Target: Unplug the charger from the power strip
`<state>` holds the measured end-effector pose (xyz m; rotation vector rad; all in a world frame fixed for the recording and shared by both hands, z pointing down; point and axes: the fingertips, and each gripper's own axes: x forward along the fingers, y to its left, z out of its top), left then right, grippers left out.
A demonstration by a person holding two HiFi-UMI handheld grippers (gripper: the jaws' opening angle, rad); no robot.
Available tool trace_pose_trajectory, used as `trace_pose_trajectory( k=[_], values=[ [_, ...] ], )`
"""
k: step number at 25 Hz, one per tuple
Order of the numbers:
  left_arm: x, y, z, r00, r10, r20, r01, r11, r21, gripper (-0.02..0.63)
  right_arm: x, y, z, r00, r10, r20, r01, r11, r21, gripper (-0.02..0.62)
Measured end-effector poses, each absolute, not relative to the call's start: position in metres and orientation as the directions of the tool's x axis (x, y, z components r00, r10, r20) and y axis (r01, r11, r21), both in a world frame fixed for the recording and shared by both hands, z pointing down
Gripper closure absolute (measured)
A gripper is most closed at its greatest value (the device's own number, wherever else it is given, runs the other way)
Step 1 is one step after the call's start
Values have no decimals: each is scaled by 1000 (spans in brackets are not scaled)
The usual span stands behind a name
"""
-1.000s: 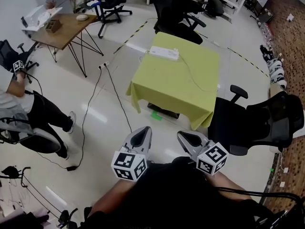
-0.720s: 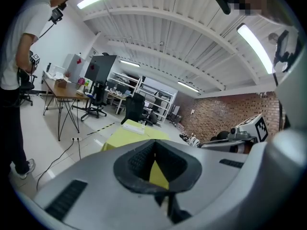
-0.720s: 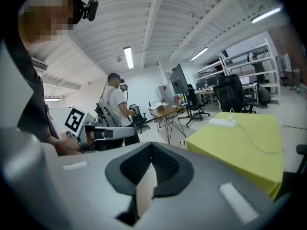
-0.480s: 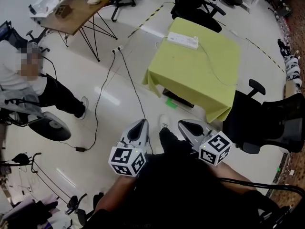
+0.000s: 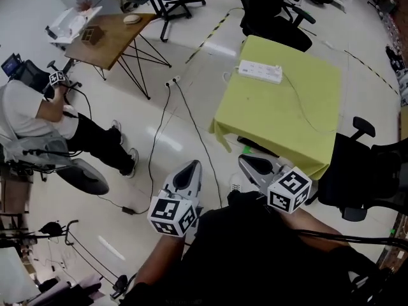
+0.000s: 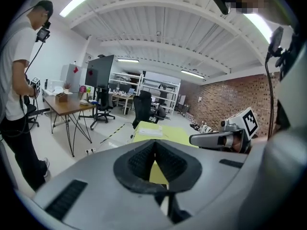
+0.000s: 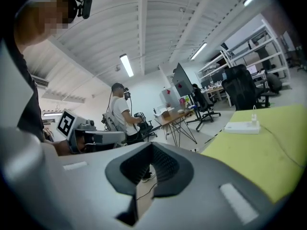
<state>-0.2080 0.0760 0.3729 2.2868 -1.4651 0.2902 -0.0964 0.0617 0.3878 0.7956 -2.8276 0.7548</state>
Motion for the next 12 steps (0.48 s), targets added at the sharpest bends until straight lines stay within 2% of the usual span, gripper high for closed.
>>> trace_pose_trajectory(
  k=[7, 12],
  values=[
    [-175, -10, 360, 498, -793, 351, -867, -454, 205, 600, -79, -22, 378, -826, -527, 199, -557, 711, -429, 592],
    [-155, -51, 369, 543, -751, 376, -839, -499, 216, 600, -56, -56, 380, -791, -578, 198, -600, 673, -433, 592]
  ],
)
